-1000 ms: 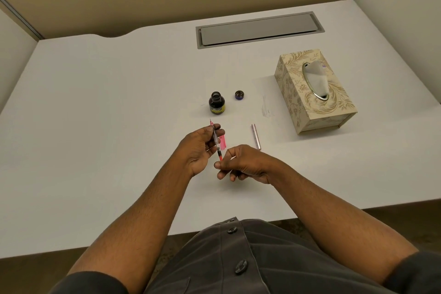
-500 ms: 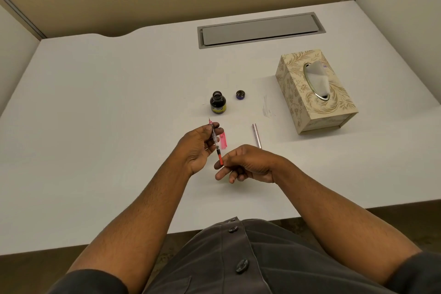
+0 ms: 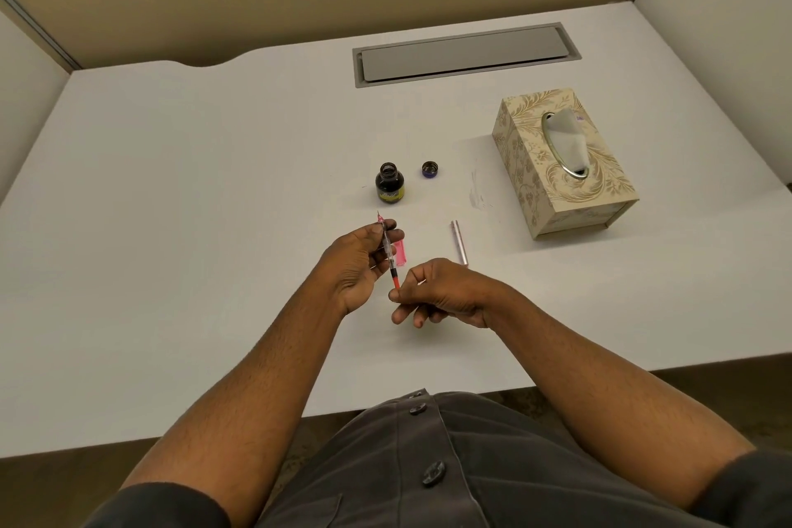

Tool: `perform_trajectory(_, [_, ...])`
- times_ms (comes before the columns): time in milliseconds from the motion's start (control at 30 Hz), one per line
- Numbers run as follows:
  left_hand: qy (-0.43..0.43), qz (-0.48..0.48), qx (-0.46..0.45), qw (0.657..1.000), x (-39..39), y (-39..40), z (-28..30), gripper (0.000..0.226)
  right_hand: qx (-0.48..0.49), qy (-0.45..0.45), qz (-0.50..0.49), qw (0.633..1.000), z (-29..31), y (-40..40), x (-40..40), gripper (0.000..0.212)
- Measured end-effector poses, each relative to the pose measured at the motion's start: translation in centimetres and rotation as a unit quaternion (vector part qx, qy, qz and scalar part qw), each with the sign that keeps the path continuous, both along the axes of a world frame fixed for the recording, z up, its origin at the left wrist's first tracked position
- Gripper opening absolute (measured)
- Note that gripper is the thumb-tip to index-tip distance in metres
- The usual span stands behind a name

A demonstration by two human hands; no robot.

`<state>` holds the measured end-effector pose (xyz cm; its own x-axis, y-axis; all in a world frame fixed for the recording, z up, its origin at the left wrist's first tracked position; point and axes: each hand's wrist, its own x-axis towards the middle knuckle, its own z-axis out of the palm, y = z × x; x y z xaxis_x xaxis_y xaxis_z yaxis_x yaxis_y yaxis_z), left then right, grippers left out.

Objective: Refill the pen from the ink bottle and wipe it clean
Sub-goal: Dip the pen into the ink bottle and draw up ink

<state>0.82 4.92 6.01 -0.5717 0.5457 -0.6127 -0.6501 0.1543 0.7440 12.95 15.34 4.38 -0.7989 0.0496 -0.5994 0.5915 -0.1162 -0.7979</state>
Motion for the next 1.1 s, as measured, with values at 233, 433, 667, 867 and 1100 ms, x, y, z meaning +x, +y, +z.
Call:
perform_trajectory(233, [-0.002,0.001,0.005,1.0,0.27,-0.01,0.13,0.022,-0.025,-0.007,-0.011,1.0,0.08,-0.29,0.14,0.021])
perform_trajectory(433, [-0.006,-0.003,0.009,1.0,0.27,-0.14,0.09,0.022,-0.113,-0.009,-0.008,0.994,0.55,0.22,0.28,0.034])
perform_trajectory(667, [-0.008,-0.001,0.012,1.0,0.38,-0.13,0.27,0.022,-0.109,0.005,-0.001,0.994,0.2,-0.26,0.33,0.033])
perform_trajectory(867, [-0.013,-0.001,0.011,1.0,0.3,-0.16,0.32,0.023,-0.094,0.01,-0.014,0.995,-0.1,-0.14,0.48,0.028])
perform_trajectory(1100, [-0.013,-0.001,0.009,1.0,0.44,-0.1,0.2,0.023,-0.085,0.005,-0.023,0.996,-0.06,-0.25,0.47,0.026])
